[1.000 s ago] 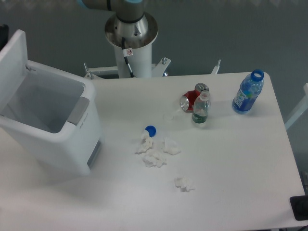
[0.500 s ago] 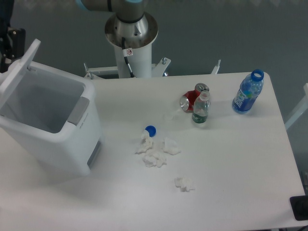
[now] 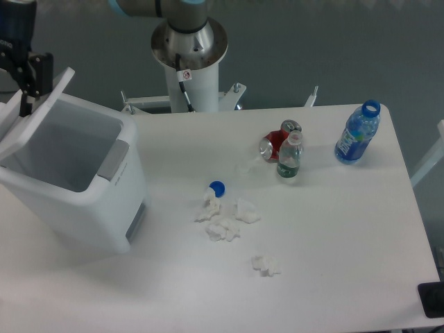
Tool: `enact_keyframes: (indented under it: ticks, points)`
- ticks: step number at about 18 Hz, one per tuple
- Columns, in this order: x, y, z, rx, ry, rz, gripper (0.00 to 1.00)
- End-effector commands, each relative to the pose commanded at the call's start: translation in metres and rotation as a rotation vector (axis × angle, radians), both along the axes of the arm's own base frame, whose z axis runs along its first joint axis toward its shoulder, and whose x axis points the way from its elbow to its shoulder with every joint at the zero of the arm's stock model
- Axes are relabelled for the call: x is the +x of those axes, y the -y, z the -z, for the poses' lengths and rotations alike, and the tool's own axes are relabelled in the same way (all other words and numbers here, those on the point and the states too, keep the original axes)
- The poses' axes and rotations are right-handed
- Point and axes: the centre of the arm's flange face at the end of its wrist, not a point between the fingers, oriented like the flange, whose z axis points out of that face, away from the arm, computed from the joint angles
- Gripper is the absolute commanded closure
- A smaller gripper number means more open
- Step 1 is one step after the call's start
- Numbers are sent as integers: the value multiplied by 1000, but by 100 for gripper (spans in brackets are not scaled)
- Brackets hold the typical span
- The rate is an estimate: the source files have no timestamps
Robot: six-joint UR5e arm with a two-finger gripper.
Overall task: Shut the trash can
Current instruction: 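Lower the gripper onto the raised trash can lid edge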
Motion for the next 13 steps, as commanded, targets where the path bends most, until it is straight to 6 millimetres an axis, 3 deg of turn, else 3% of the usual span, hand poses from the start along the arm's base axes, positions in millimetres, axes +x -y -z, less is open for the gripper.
enact_keyframes:
  ticks: [9, 13]
  points:
    - [-19, -1, 5, -13, -17, -34, 7]
    - [-22, -6, 12, -29, -17, -38, 28]
